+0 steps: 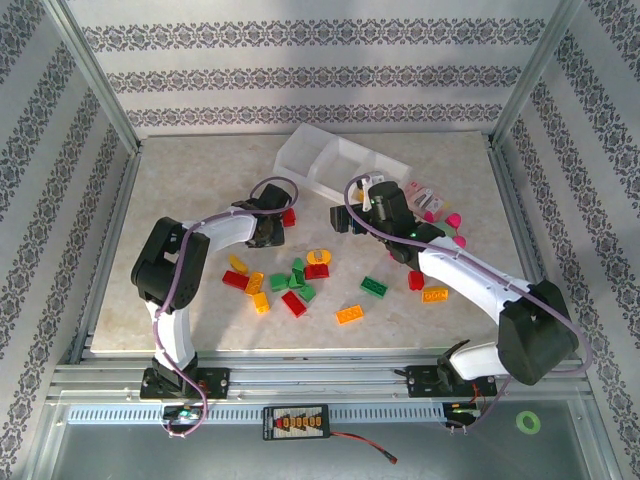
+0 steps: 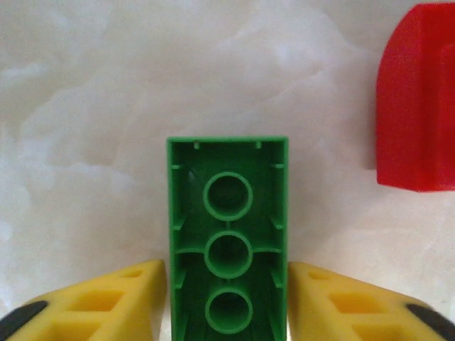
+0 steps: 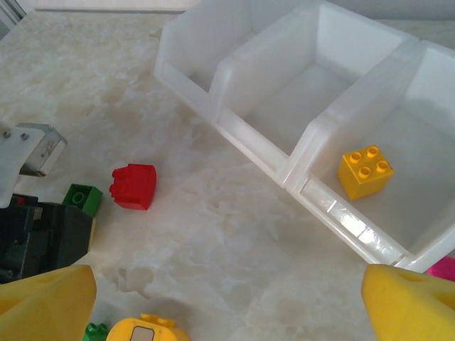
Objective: Sort the legos into containers by color
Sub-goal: Pick up the lego from the center of the table, then place the lego in the container.
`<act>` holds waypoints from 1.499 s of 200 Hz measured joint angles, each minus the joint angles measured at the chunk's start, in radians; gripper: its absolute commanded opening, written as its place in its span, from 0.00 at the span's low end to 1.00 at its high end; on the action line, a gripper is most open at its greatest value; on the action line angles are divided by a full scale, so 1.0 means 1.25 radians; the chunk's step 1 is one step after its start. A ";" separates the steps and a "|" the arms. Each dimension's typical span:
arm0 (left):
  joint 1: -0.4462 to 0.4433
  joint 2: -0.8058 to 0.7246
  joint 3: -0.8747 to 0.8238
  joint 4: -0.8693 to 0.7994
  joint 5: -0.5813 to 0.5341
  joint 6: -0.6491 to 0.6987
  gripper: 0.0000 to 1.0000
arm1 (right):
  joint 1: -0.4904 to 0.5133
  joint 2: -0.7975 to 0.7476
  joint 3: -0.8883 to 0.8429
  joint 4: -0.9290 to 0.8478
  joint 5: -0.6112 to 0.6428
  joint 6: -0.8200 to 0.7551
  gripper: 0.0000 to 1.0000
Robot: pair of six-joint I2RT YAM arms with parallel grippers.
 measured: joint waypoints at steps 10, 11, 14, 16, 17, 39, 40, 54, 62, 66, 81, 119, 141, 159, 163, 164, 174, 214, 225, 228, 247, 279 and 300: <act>0.000 0.000 0.000 0.000 0.000 0.002 0.35 | 0.000 -0.004 0.000 0.000 0.005 -0.001 0.96; 0.000 0.000 0.000 0.000 0.000 0.001 0.34 | 0.000 -0.005 0.000 0.000 0.006 -0.002 0.96; 0.000 0.000 0.000 0.000 0.000 0.000 0.33 | 0.000 -0.007 0.000 0.000 0.008 -0.002 0.96; 0.000 0.000 0.000 0.000 0.000 0.002 0.32 | 0.000 -0.008 0.000 0.000 0.009 -0.002 0.96; 0.000 0.000 0.000 0.000 0.000 0.001 0.32 | 0.000 -0.008 0.000 0.000 0.009 -0.002 0.96; 0.000 -0.001 0.000 0.000 0.000 0.001 0.29 | 0.000 -0.023 -0.001 0.000 0.012 -0.003 0.96; 0.000 -0.001 0.000 0.000 0.000 0.001 0.29 | 0.000 -0.023 -0.001 0.000 0.012 -0.003 0.96; 0.000 -0.004 0.000 -0.003 -0.001 0.002 0.28 | 0.000 -0.036 -0.003 0.000 0.013 -0.003 0.96; 0.000 -0.008 0.000 -0.003 -0.003 0.002 0.28 | 0.000 -0.043 -0.005 0.000 0.013 -0.003 0.96; 0.000 -0.010 0.000 -0.003 -0.003 0.004 0.28 | 0.000 -0.047 -0.007 0.000 0.014 -0.003 0.96; 0.000 -0.018 0.010 -0.009 -0.005 0.017 0.26 | 0.000 -0.060 -0.013 0.003 0.014 -0.002 0.96; 0.002 -0.004 0.156 -0.036 -0.006 0.067 0.26 | 0.000 -0.077 -0.025 0.014 0.020 -0.002 0.96; 0.008 0.045 0.289 -0.045 0.000 0.101 0.25 | 0.000 -0.077 -0.028 0.018 0.026 -0.002 0.96; 0.018 0.114 0.414 -0.057 0.013 0.124 0.26 | 0.000 -0.077 -0.031 0.018 0.029 -0.002 0.96; 0.022 0.131 0.439 -0.058 0.016 0.128 0.26 | 0.000 -0.077 -0.031 0.018 0.030 -0.002 0.96; 0.023 0.137 0.449 -0.060 0.019 0.130 0.26 | 0.000 -0.077 -0.031 0.017 0.031 -0.002 0.96; 0.029 0.178 0.510 -0.070 0.026 0.140 0.26 | 0.000 -0.077 -0.031 0.018 0.032 -0.002 0.96; 0.050 0.327 0.725 -0.116 0.052 0.174 0.26 | 0.000 -0.087 -0.032 0.017 0.039 -0.002 0.96; 0.053 0.361 0.775 -0.122 0.058 0.185 0.26 | 0.000 -0.093 -0.033 0.018 0.041 -0.002 0.96; 0.055 0.370 0.787 -0.122 0.058 0.188 0.26 | 0.000 -0.096 -0.034 0.017 0.042 -0.002 0.96; 0.055 0.415 0.852 -0.125 0.061 0.210 0.26 | 0.000 -0.107 -0.042 0.017 0.048 -0.001 0.96; 0.057 0.472 0.924 -0.125 0.067 0.240 0.27 | 0.000 -0.117 -0.056 0.014 0.055 0.004 0.96; 0.062 0.492 0.930 -0.126 0.081 0.250 0.30 | 0.000 -0.128 -0.063 0.009 0.058 0.007 0.96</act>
